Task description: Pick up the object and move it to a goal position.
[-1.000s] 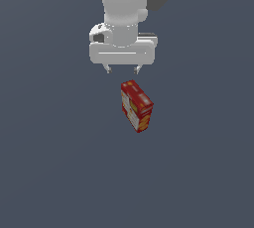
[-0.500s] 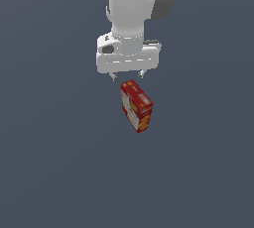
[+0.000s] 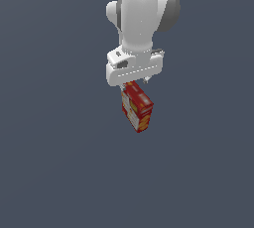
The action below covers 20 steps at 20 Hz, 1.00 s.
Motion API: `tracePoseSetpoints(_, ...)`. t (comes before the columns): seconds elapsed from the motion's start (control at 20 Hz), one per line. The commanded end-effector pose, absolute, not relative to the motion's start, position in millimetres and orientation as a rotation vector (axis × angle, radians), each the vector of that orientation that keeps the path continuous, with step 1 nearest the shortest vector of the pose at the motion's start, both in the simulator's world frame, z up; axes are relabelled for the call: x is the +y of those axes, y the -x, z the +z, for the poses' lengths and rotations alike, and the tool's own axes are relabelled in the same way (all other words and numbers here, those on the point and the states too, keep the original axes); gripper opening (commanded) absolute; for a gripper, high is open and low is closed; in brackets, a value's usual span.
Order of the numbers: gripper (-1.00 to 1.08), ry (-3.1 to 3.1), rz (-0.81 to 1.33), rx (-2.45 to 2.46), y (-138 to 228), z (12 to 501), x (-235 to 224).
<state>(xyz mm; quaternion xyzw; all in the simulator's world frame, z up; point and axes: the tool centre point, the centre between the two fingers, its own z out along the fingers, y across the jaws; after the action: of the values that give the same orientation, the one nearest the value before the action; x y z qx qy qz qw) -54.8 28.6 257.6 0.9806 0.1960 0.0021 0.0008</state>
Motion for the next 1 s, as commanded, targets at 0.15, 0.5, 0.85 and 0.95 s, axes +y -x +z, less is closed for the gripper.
tracePoseSetpoints(0.15,1.0,-3.052,0.002,0.744,54,246,37)
tracePoseSetpoints(0.5,1.0,-3.043,0.0,0.782,54,243,40)
tracePoseSetpoints(0.85,1.0,-3.042,0.0,0.783,54,227,40)
tracePoseSetpoints(0.95,1.0,-3.042,0.0,0.786,55,217,40)
